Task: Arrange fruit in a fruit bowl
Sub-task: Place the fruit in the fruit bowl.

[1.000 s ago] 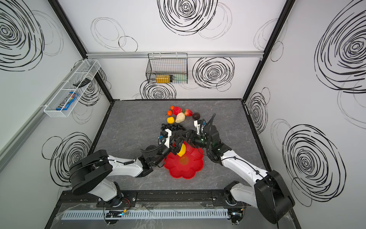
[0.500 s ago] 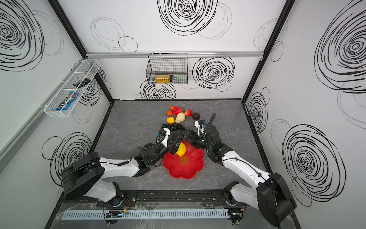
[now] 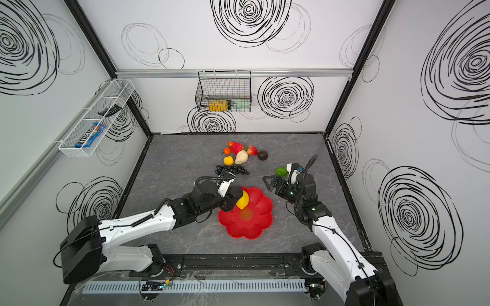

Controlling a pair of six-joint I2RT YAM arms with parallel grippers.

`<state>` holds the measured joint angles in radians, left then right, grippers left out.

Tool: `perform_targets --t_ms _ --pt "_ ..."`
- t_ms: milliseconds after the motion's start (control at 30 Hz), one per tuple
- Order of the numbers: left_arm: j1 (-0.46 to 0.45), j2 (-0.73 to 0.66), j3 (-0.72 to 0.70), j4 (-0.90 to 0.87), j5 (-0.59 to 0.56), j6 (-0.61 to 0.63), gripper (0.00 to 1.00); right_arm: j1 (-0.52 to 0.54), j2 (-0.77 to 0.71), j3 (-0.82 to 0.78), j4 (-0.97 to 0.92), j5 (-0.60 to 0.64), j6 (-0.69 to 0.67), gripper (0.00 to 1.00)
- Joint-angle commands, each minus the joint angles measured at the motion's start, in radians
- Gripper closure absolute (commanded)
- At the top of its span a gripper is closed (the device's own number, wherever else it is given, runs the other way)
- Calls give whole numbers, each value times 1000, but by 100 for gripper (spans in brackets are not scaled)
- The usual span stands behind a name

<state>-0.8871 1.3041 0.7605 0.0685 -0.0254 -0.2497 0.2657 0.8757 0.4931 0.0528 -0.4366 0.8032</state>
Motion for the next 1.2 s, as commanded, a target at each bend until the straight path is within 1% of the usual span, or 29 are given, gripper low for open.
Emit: perform_targets --t_ms 0,200,300,600,1167 --pt "5 41 72 -252 81 -7 40 -9 -15 -21 -9 -10 -38 6" --pt "8 107 126 -362 132 -3 39 -11 7 -51 24 -33 -37 6" --pt "7 159 154 -411 133 -8 39 -10 14 -53 25 -40 -41 6" --pt "23 230 170 -388 160 -52 38 -10 28 -68 41 -52 -32 6" --pt "16 333 219 -388 103 -82 36 -10 65 -72 59 -72 -22 6"
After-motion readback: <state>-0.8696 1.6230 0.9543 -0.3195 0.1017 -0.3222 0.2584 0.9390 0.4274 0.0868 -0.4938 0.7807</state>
